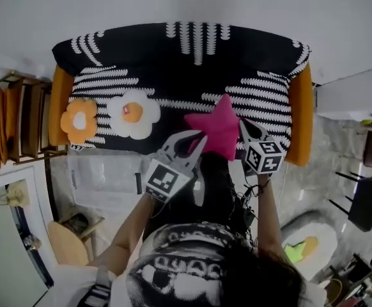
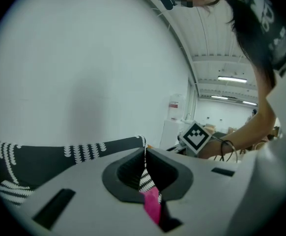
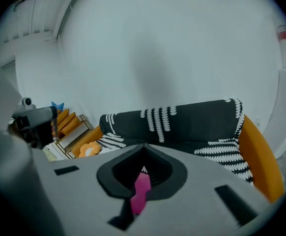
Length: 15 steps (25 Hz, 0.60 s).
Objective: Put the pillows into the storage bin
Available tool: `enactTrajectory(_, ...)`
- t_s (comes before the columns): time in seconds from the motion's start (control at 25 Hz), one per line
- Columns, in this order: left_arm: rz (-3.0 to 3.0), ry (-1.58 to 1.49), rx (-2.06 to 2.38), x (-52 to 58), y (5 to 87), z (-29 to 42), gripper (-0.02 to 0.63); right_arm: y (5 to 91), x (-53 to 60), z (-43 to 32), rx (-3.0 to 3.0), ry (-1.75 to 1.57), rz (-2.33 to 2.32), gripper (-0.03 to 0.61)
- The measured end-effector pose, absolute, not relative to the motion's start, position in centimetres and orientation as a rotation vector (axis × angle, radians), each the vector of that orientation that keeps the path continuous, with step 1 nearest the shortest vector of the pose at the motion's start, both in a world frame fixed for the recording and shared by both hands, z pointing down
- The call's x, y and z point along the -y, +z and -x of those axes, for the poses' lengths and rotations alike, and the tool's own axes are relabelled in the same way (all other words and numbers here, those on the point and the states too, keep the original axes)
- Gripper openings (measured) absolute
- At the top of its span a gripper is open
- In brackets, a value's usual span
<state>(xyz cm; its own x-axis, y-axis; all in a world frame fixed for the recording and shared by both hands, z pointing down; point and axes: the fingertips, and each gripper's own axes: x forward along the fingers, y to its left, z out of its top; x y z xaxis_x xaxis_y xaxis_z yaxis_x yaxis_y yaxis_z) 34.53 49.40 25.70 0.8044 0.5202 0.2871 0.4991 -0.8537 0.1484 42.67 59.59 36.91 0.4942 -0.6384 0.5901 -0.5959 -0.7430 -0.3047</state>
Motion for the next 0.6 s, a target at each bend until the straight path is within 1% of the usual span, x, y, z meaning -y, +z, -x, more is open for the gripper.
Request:
enactTrajectory(0.08,-2.942,0.510,-0.731,-49.3,26.5,-36.4,0.008,39.0,-59.4,-45.1,-1.165,-1.142,2.606,0.008)
enactTrajectory(0.24,-2.934,0.550,-0.551,-49.5,29.1,-39.7,0.008,46.0,-59.3,-49.3,-1.207,-1.311,2.433,0.046)
enactTrajectory(0.44,-2.945,0.625,-0.457,-50.1,33.4,-43.8,0.008,57.3,-58.8,-53.5,-1.123,-1.543,2.154,0.154)
enactTrajectory(0.6,-2.925,0.711,-0.401,-49.8,36.5,-45.4,0.008,65.4,-57.6,-54.7,-1.067,-1.705,2.030,0.237)
